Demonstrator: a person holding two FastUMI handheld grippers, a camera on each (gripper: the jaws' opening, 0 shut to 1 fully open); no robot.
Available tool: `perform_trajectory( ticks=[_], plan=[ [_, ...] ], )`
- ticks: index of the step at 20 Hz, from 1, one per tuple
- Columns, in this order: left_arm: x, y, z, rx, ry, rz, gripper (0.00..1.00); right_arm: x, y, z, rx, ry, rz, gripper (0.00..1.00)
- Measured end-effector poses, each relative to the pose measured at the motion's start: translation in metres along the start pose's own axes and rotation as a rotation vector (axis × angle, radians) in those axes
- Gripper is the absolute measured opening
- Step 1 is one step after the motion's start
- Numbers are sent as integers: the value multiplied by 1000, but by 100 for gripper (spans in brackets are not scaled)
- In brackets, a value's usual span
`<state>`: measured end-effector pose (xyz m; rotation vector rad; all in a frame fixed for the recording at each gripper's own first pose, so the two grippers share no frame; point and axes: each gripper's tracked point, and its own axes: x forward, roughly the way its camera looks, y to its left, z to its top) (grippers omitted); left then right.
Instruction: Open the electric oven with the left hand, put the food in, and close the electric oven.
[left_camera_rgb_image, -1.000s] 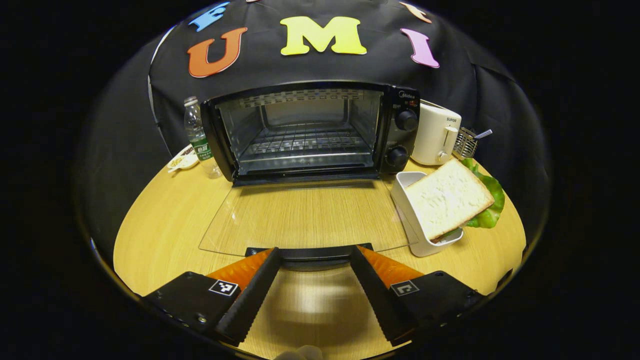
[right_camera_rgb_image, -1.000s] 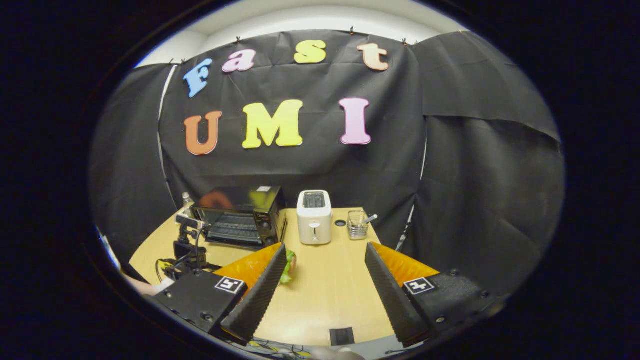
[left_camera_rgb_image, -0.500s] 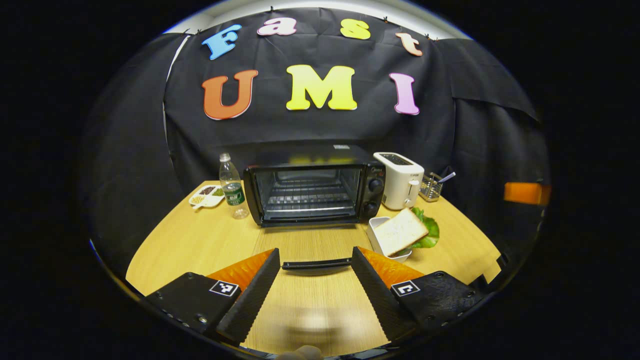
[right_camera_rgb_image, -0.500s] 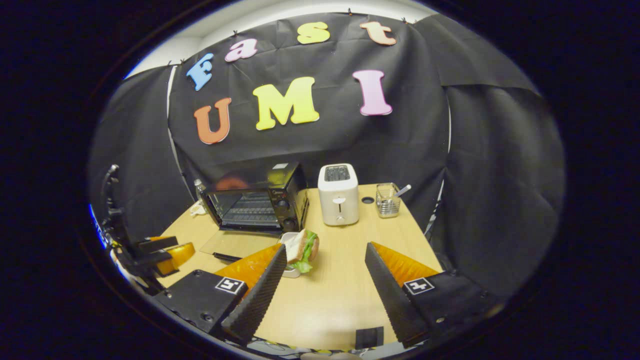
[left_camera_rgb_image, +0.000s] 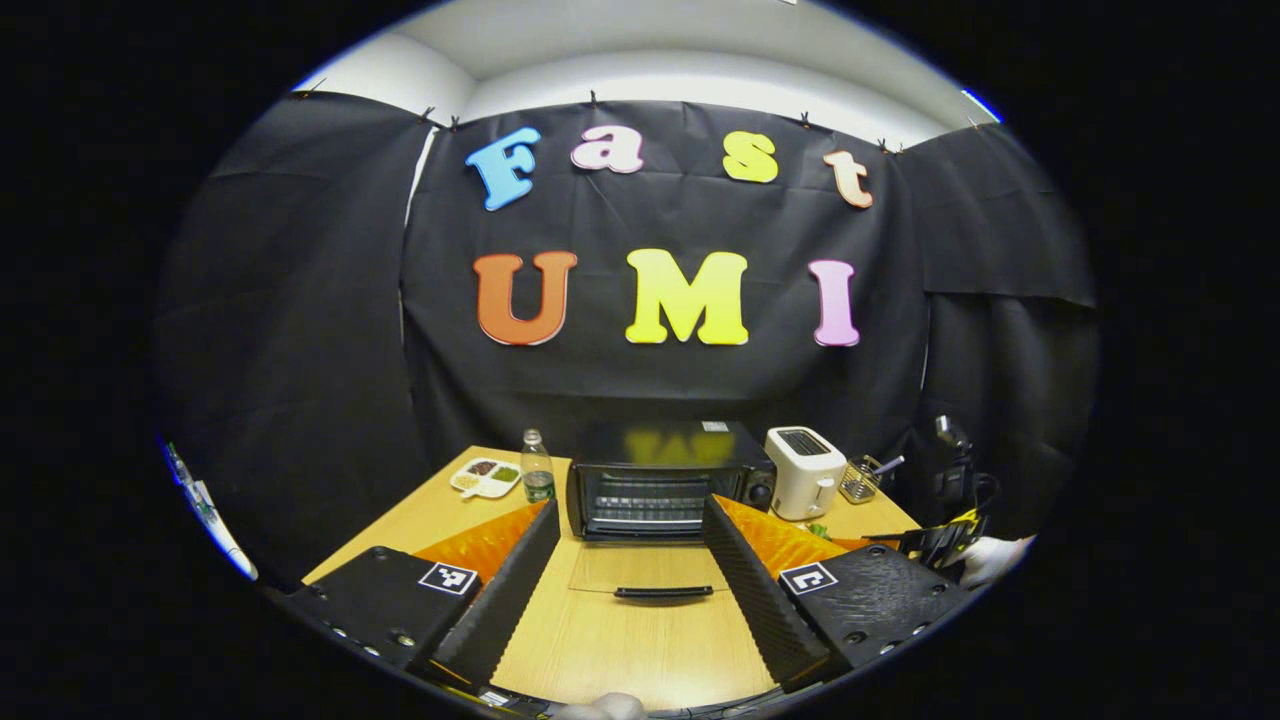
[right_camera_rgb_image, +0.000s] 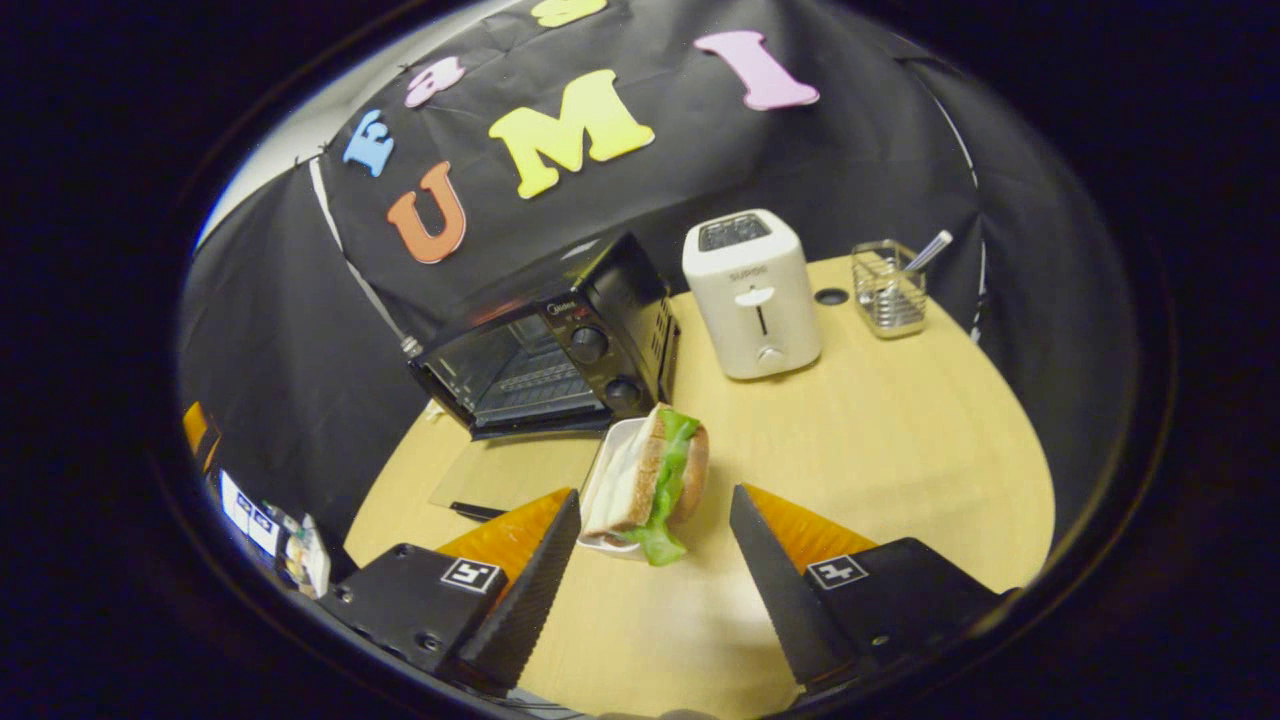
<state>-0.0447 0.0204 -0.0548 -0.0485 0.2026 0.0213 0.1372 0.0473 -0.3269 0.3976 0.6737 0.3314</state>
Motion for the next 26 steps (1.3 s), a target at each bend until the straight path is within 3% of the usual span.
perform_trajectory(
  ticks=[1, 2, 3, 4, 5, 6, 7, 8, 9, 10, 11, 12, 13, 15, 16, 17, 18, 19, 21, 22, 23, 24, 25, 26],
  plan=[
    [-5, 3, 8, 5, -7, 28, 94, 14, -3, 2, 21, 27, 15, 85],
    [-5, 6, 12, 7, -12, 51, 84, 26, -4, 5, 41, 46, 31, 95],
    [-8, 9, 15, 11, -12, 80, 84, 36, -6, 7, 60, 62, 46, 95],
    [-9, 12, 17, 13, -10, 110, 94, 42, -8, 8, 81, 81, 59, 95],
    [-10, 13, 18, 10, -6, 135, 94, 46, -10, 6, 104, 105, 74, 94],
    [-10, 11, 20, 1, -5, 156, 84, 51, -12, 5, 132, 133, 86, 93],
    [-10, 8, 18, -13, 1, 169, 94, 54, -12, 2, 161, 159, 104, 90],
    [-13, 7, 15, -22, 8, 188, 85, 58, -10, -1, 191, 180, 124, 75],
    [-14, 7, 12, -26, 17, 207, 94, 59, -8, -3, 216, 191, 151, 67],
    [-17, 7, 9, -28, 23, 225, 94, 61, -5, -2, 237, 196, 173, 77],
    [-19, 7, 8, -30, 22, 236, 94, 60, -2, -2, 246, 197, 187, 55],
    [-19, 6, 6, -31, 25, 245, 94, 60, 0, -1, 243, 197, 187, 63],
    [-19, 8, 4, -31, 28, 249, 94, 59, 0, 2, 234, 190, 185, 43],
    [-23, 11, 2, -19, 23, 241, 94, 55, 6, 6, 208, 179, 175, 39],
    [-23, 13, 0, -10, 21, 234, 94, 53, 9, 9, 188, 171, 167, 46],
    [-22, 16, -1, -4, 22, 220, 85, 49, 12, 13, 173, 148, 158, 45],
    [-19, 19, -2, -2, 20, 204, 85, 44, 17, 18, 159, 126, 148, 36],
    [-15, 23, -4, -2, 21, 184, 94, 36, 24, 23, 150, 100, 137, 35],
    [-14, 27, -13, 1, 35, 134, 94, 19, 42, 38, 145, 31, 117, 35],
    [-13, 30, -14, 9, 36, 108, 85, 10, 56, 46, 142, -2, 112, 44],
    [-13, 34, -16, 21, 40, 90, 100, 3, 73, 54, 141, -41, 112, 35],
    [-9, 40, -19, 30, 46, 72, 94, 0, 87, 60, 144, -70, 112, 35],
    [-8, 42, -20, 36, 49, 49, 94, -1, 103, 67, 152, -106, 114, 35],
    [-7, 44, -20, 43, 51, 27, 94, -2, 121, 73, 164, -142, 121, 44]
  ],
)
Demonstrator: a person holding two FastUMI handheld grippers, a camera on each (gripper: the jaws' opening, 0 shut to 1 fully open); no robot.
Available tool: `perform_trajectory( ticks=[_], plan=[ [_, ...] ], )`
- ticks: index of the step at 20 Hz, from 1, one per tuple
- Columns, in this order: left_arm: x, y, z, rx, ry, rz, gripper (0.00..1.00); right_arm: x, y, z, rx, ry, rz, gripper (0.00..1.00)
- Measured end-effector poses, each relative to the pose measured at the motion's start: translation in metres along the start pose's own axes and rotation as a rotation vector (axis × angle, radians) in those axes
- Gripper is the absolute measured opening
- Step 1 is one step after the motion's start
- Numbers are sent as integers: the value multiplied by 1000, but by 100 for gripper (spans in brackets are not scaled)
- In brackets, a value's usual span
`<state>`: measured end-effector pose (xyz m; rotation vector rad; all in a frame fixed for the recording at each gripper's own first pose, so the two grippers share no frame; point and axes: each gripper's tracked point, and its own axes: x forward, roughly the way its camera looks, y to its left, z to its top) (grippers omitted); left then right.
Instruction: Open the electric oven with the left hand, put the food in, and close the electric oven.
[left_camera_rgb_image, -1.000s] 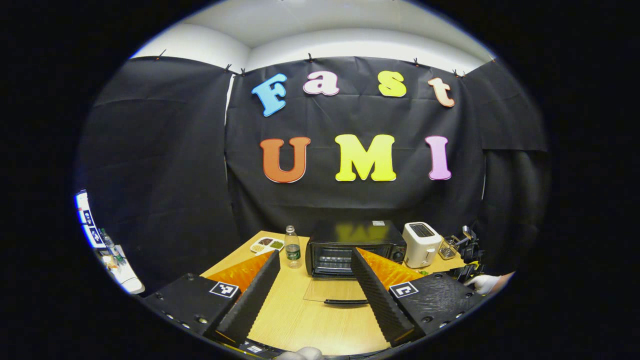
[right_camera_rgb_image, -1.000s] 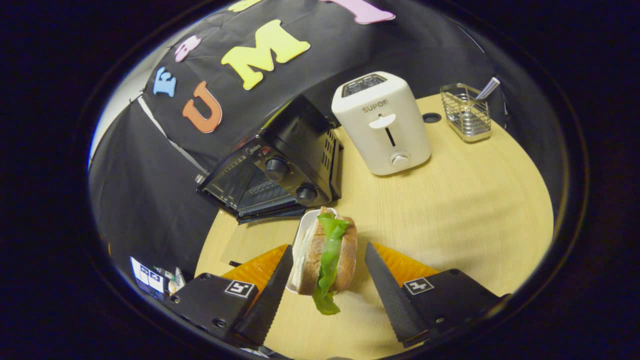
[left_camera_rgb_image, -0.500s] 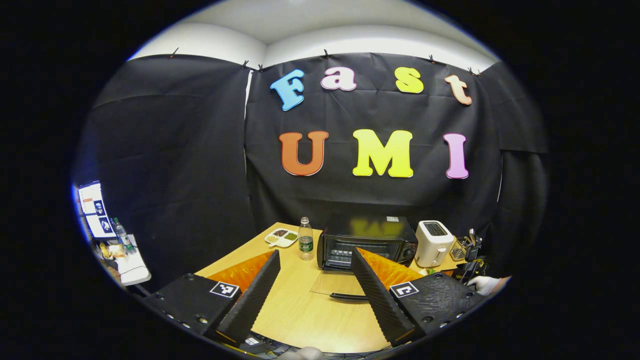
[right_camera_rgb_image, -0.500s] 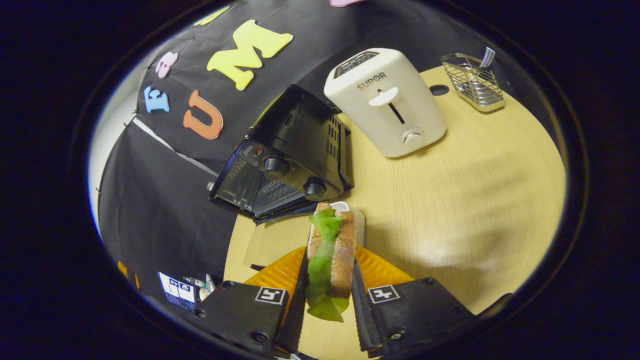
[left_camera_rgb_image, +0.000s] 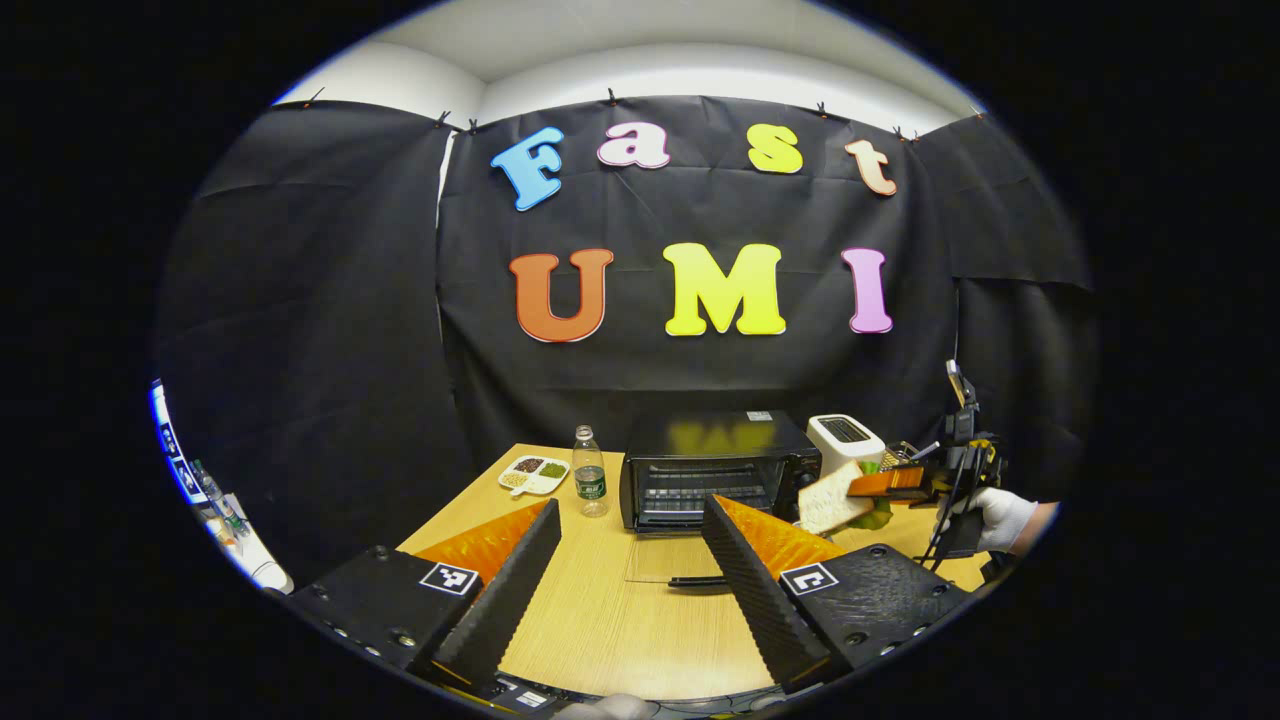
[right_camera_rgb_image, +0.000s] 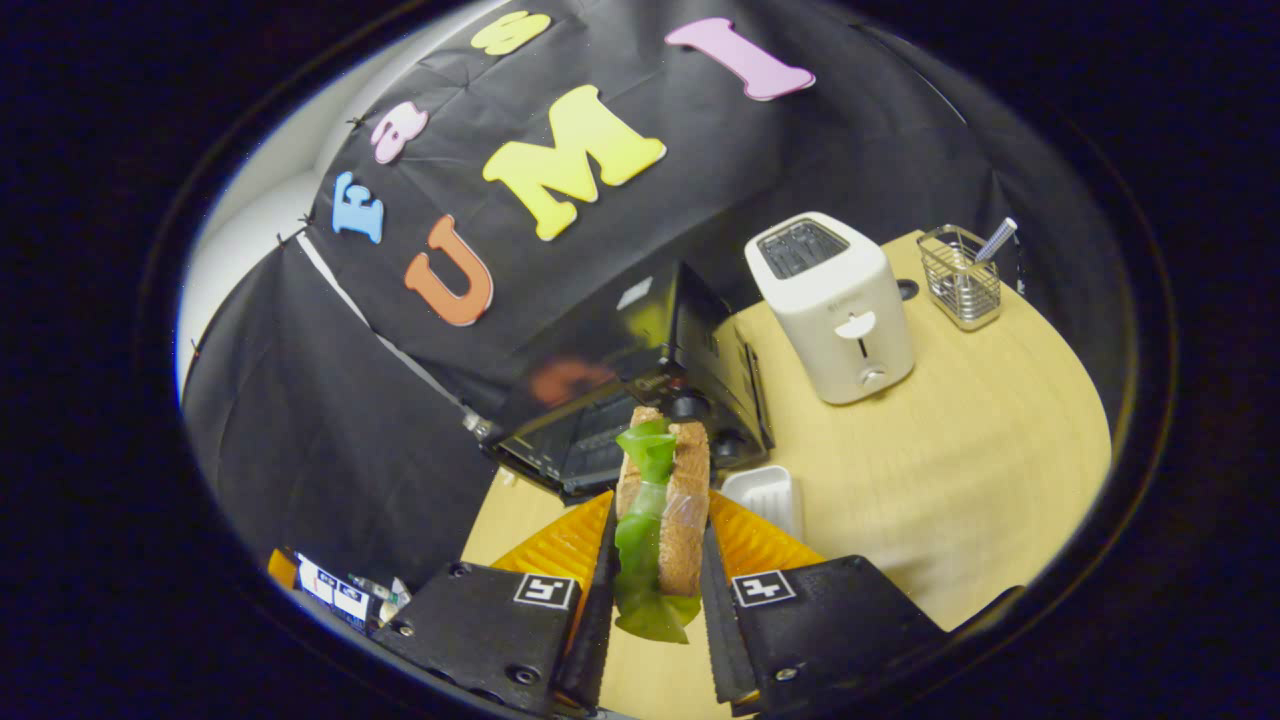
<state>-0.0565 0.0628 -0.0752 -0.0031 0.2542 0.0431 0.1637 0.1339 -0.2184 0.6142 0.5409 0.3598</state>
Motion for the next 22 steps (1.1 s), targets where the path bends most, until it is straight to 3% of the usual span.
perform_trajectory(
  ticks=[5, 10, 14, 22],
  plan=[
    [2, 8, -9, 28, 27, -121, 95, 46, 56, -11, 114, -148, -34, 44],
    [3, 32, -19, 67, 90, -174, 95, 121, 74, -59, 325, -168, -60, 44],
    [9, 55, -16, 76, 110, -161, 95, 165, 78, -67, 504, -276, -35, 44],
    [24, 72, -17, 78, 134, -156, 95, 229, 80, -47, 610, -393, -34, 43]
  ],
)
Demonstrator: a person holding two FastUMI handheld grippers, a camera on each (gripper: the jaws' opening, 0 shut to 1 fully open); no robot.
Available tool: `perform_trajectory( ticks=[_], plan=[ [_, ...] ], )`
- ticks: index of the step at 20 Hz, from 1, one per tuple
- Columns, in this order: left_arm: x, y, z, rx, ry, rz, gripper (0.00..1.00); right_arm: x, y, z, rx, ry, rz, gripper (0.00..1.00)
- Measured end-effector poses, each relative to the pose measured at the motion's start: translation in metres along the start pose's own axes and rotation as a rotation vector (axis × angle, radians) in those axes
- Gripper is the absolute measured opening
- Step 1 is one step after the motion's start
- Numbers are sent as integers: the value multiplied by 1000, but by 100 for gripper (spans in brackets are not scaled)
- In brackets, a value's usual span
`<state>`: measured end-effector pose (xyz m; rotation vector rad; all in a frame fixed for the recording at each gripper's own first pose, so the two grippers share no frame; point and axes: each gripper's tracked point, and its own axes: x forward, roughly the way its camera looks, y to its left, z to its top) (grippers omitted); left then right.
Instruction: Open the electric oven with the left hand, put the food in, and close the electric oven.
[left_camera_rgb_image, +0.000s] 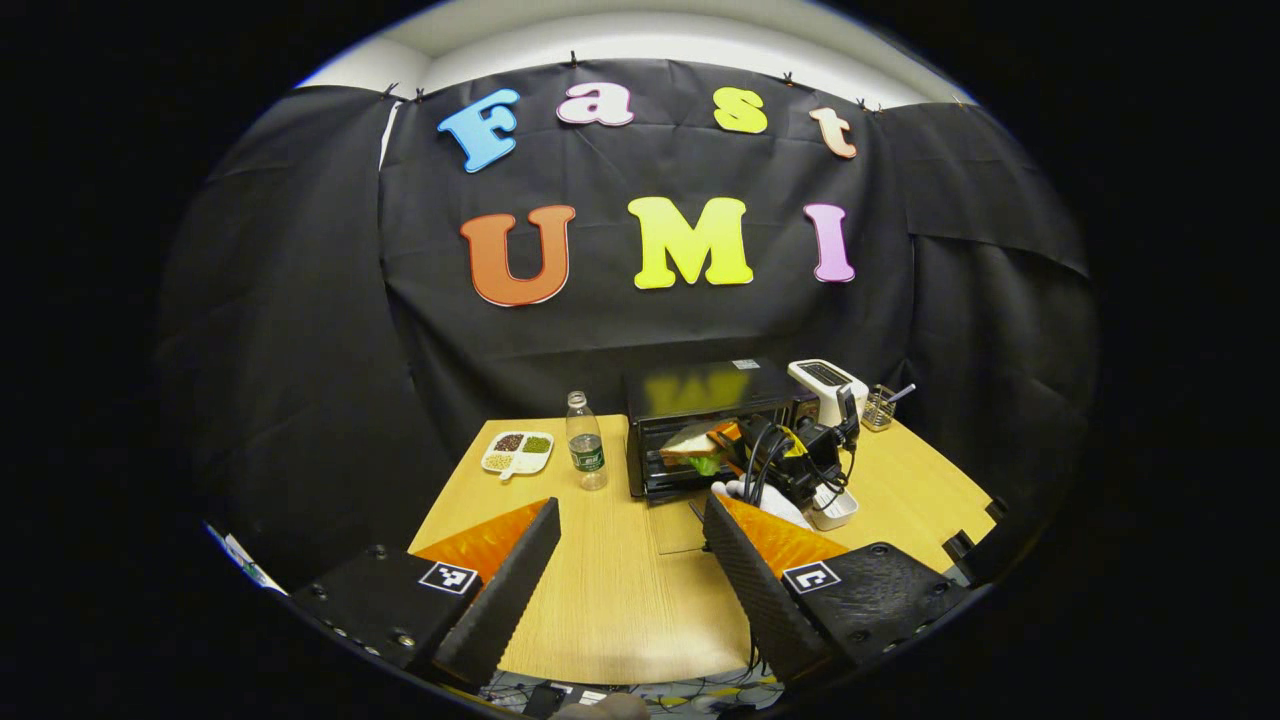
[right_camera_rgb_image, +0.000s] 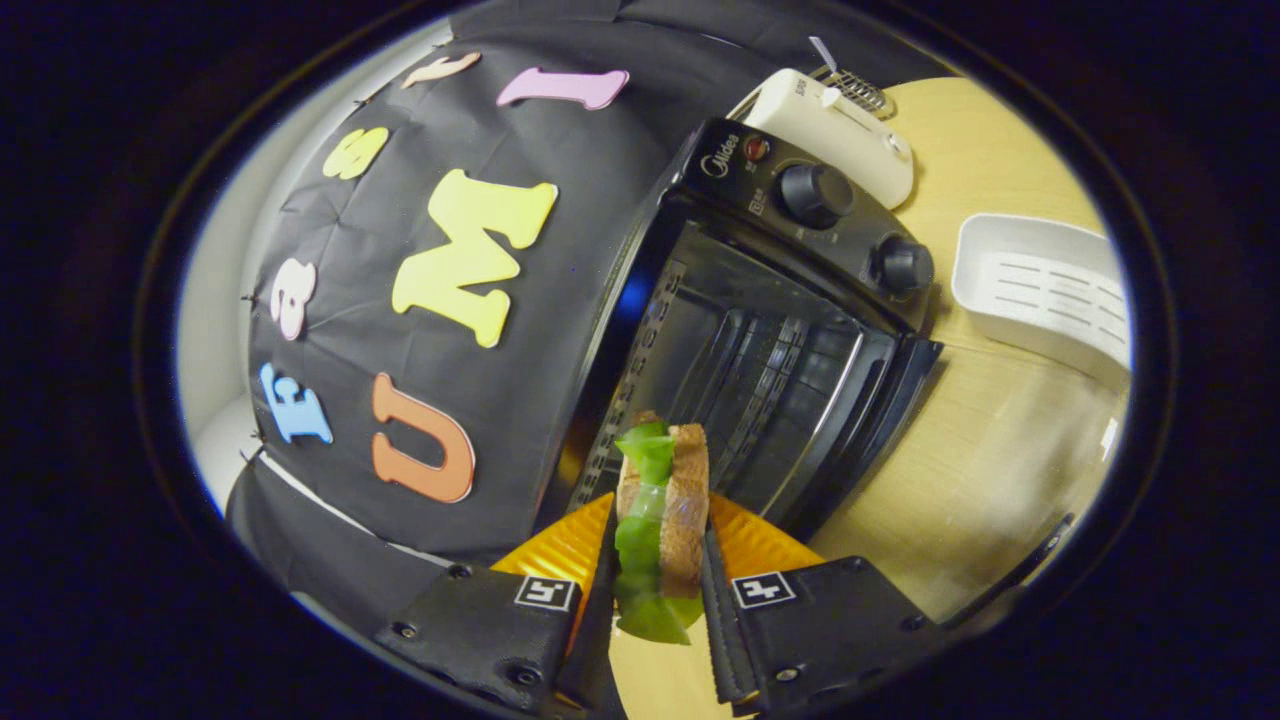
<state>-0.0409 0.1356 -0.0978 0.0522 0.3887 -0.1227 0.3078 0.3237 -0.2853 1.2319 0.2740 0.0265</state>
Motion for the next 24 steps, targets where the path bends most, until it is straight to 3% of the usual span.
perform_trajectory(
  ticks=[6, 7, 8, 9, 12, 13, 14, 16, 17, 18, 21, 22, 23, 24],
  plan=[
    [5, 9, -3, -11, -3, 22, 95, 37, -19, 11, 14, -61, -64, 43],
    [4, 10, -5, -11, 4, 25, 95, 40, -27, 10, 21, -51, -82, 34],
    [3, 11, -5, -8, 6, 29, 95, 43, -29, 12, 38, -63, -77, 44],
    [2, 13, -5, -7, 3, 35, 95, 45, -33, 11, 35, -60, -90, 44],
    [-2, 17, -6, -10, 2, 51, 95, 43, -39, 17, -105, -54, -148, 51],
    [-3, 17, -6, -2, -3, 54, 95, 41, -45, 19, -171, -53, -181, 43],
    [-3, 19, -5, 13, -10, 62, 95, 39, -47, 22, -235, -44, -202, 63],
    [-4, 20, -9, 21, -11, 65, 96, 33, -51, 22, -375, -15, -242, 70],
    [-4, 19, -9, 19, -14, 64, 96, 26, -54, 26, -451, -11, -256, 82],
    [-4, 18, -9, 19, -17, 63, 96, 24, -54, 29, -510, -16, -270, 99],
    [-2, 20, -8, 11, -41, 70, 96, 4, -46, 37, -622, -2, -266, 100],
    [-3, 20, -7, 4, -47, 73, 96, -9, -42, 35, -662, 4, -252, 89],
    [-3, 20, -8, 0, -54, 75, 96, -19, -40, 39, -705, 8, -248, 100],
    [-1, 19, -9, -2, -56, 75, 96, -30, -38, 42, -724, 22, -242, 100]
  ],
)
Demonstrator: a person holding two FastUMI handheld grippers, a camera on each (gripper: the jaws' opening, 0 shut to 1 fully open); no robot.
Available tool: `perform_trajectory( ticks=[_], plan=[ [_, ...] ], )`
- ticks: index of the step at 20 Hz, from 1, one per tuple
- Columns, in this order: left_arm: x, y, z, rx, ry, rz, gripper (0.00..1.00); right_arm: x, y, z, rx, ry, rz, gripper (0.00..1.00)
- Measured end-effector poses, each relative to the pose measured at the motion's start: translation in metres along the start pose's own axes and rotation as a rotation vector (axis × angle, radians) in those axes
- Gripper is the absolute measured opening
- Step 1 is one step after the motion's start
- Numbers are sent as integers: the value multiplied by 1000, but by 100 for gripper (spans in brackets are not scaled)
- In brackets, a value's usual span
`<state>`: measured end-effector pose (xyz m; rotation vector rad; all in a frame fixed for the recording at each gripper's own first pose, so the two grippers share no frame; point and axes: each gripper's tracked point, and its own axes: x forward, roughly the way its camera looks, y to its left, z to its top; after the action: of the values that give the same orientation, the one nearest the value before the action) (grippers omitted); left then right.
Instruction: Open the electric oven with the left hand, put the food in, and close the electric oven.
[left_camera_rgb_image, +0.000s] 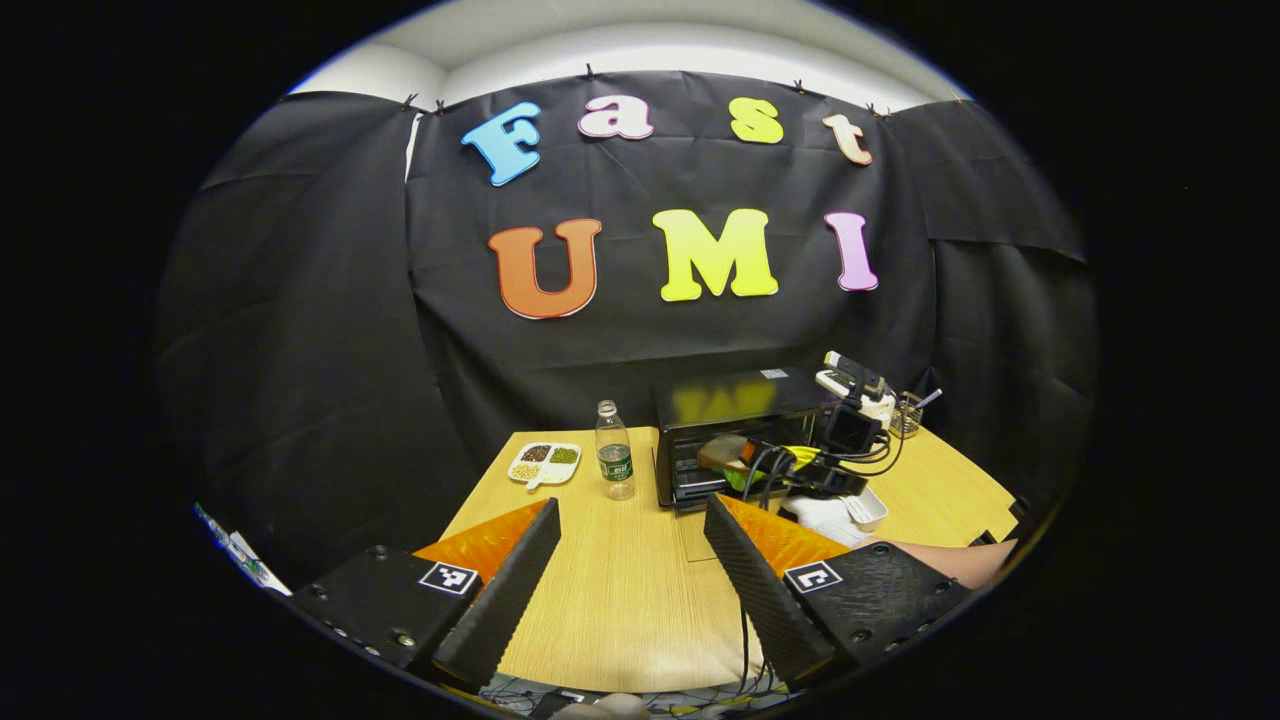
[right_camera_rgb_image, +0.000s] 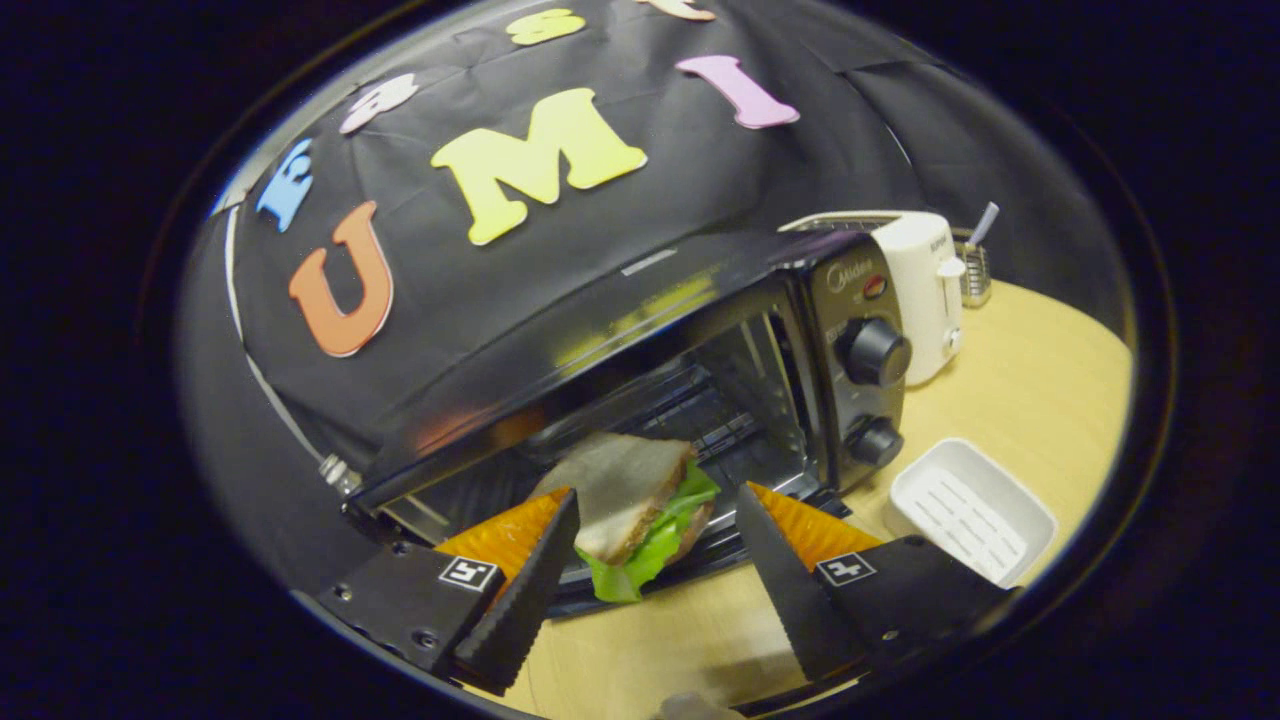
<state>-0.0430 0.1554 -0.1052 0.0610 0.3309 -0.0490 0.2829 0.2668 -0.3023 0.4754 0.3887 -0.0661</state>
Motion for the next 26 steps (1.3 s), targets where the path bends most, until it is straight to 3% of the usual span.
perform_trajectory(
  ticks=[1, 2, 3, 4, 5, 6, 7, 10, 11, 12, 13, 14, 15, 16, 18, 19, 24, 25, 26],
  plan=[
    [1, -1, -1, -1, 1, -1, 96, -13, -2, 4, -5, 12, 10, 89],
    [1, -3, -2, -1, -1, -3, 96, -26, -5, 12, -16, 13, 21, 100],
    [1, -6, -1, 2, -8, -7, 96, -40, -8, 19, -39, 9, 33, 100],
    [0, -8, 1, 3, -18, -10, 96, -56, -13, 31, -75, -1, 46, 89],
    [0, -12, 0, 3, -24, -15, 96, -72, -18, 44, -123, -15, 58, 100],
    [1, -15, -1, -1, -30, -16, 96, -91, -22, 56, -167, -26, 71, 89],
    [2, -20, -1, -8, -35, -23, 96, -109, -30, 71, -214, -43, 76, 100],
    [10, -37, -7, -26, -42, -40, 95, -167, -57, 116, -340, -117, 83, 100],
    [14, -43, -8, -26, -45, -44, 96, -184, -67, 129, -369, -132, 83, 89],
    [18, -49, -11, -27, -44, -47, 96, -200, -77, 138, -390, -145, 80, 100],
    [22, -56, -15, -29, -40, -49, 96, -216, -87, 147, -399, -155, 77, 89],
    [25, -63, -19, -30, -36, -51, 96, -230, -95, 154, -406, -160, 74, 100],
    [29, -71, -23, -33, -31, -56, 96, -243, -106, 161, -419, -171, 64, 89],
    [33, -79, -28, -34, -18, -58, 96, -256, -115, 168, -436, -186, 57, 89],
    [44, -97, -40, -33, 4, -71, 96, -274, -130, 172, -467, -193, 51, 89],
    [50, -106, -45, -31, 19, -77, 96, -281, -138, 170, -483, -179, 52, 100],
    [77, -154, -91, -68, 114, -103, 96, -303, -168, 185, -507, -164, 47, 100],
    [82, -161, -101, -80, 132, -103, 96, -303, -174, 187, -512, -159, 45, 90],
    [88, -167, -113, -97, 158, -107, 96, -303, -180, 189, -517, -152, 43, 100]
  ],
)
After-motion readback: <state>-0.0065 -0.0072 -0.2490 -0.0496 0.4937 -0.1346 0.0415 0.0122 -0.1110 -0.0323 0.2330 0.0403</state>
